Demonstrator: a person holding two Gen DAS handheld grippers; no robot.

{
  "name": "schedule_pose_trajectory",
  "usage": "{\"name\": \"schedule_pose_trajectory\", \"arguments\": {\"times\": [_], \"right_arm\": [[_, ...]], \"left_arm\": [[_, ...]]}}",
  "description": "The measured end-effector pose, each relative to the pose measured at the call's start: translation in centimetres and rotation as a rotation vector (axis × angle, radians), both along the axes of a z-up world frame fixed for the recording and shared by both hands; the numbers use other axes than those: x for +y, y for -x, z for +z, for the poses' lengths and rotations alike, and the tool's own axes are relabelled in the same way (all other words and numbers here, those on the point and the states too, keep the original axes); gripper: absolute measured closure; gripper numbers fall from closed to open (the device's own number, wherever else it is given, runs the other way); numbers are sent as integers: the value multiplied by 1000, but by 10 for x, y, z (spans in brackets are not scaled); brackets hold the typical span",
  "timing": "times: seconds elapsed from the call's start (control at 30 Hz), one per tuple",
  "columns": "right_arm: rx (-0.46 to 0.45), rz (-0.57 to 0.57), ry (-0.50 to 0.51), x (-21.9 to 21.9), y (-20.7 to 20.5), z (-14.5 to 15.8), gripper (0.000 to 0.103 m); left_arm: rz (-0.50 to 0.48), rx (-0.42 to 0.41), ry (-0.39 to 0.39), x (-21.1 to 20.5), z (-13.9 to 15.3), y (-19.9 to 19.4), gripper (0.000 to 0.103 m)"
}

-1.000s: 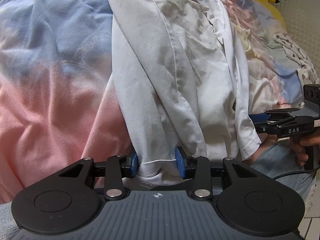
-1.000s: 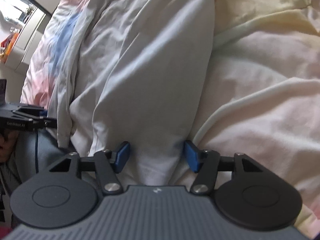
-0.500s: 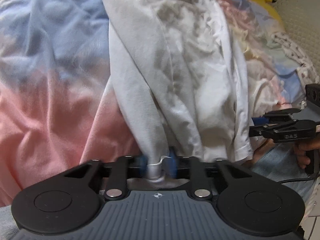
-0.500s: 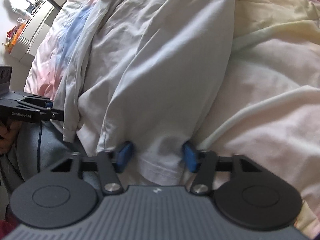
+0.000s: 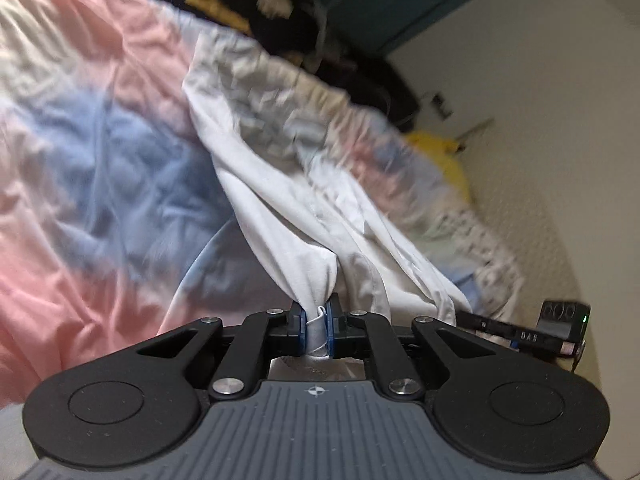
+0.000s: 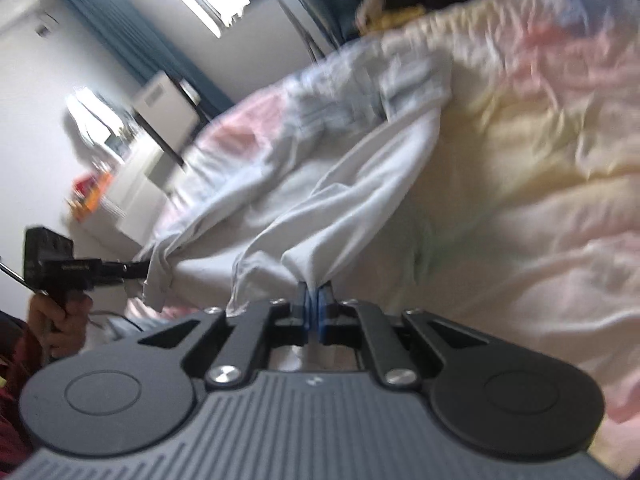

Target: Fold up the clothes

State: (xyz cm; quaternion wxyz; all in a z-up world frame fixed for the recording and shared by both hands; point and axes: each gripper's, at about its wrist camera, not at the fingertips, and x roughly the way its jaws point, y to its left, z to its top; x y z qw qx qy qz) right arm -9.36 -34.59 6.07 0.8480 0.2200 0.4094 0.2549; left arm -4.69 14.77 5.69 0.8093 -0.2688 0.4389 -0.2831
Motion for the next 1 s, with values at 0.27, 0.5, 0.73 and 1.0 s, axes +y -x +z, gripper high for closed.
{"name": "schedule_pose_trajectory", "arguments": {"times": [0.27,0.5,0.73,1.0], "right_arm": [[-57,-2,-69,-24,72,37,98],[50,-101,-167,-35,97,1,98],[19,-254,-222,-36,26,-13,98],[77,-359,-305,-46,-83,-59,98]], "left_arm": [[-32,47,23,9,13,82,93],[-25,152,84,13,-27,77,92],[24,147,176,6,-34,-13,92],[136,207,232,8,-71,-129,92]]}}
